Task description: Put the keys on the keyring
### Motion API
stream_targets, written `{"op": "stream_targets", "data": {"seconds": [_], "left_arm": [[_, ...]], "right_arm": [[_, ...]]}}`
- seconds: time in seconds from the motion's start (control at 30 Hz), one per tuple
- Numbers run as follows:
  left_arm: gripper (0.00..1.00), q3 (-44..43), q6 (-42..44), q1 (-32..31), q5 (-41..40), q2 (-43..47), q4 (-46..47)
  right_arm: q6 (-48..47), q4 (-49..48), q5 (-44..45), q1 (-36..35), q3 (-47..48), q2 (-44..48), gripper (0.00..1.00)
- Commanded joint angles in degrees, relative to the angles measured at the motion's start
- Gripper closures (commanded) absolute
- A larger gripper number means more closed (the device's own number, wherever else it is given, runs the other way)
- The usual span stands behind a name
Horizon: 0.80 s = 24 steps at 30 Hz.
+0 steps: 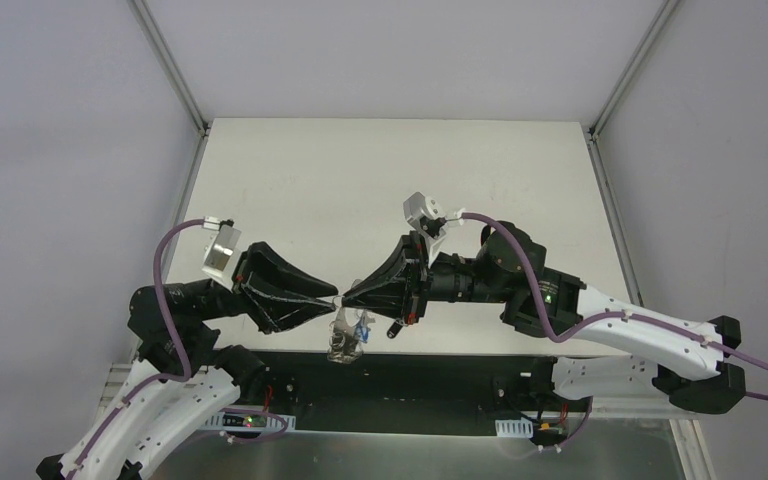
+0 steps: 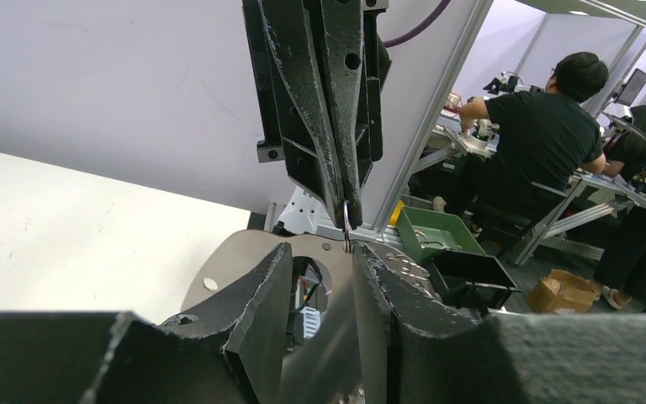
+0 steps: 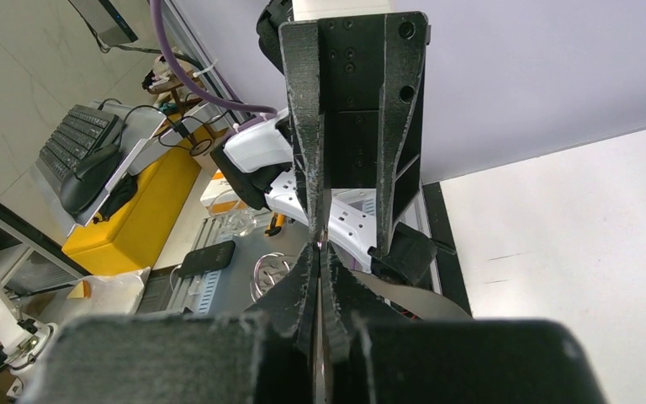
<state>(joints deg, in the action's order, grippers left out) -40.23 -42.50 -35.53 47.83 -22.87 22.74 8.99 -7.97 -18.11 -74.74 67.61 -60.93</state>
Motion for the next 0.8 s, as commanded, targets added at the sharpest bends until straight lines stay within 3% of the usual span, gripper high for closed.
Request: {"op": "stream_targets", "data": {"seconds": [0.0,0.23,0.77], "left_arm": [[0.68,-0.77,-0.66,0.46,1.28,-0.69,3.67],[0.75,-1.08,-0.84,0.46,1.80,-0.85,3.63],[0.75,-1.41,-1.05,0.44,2.07,-1.62,3.54]], "right_arm": [[0.22,-4.54,-1.00,-0.23,0.48,1.48,1.00],[-1.03,-4.09,-0.42,-0.23,0.28,0.92,1.00],[-2.49,-4.40,-0.27,-0.23,-1.03,1.51,1.00]]}}
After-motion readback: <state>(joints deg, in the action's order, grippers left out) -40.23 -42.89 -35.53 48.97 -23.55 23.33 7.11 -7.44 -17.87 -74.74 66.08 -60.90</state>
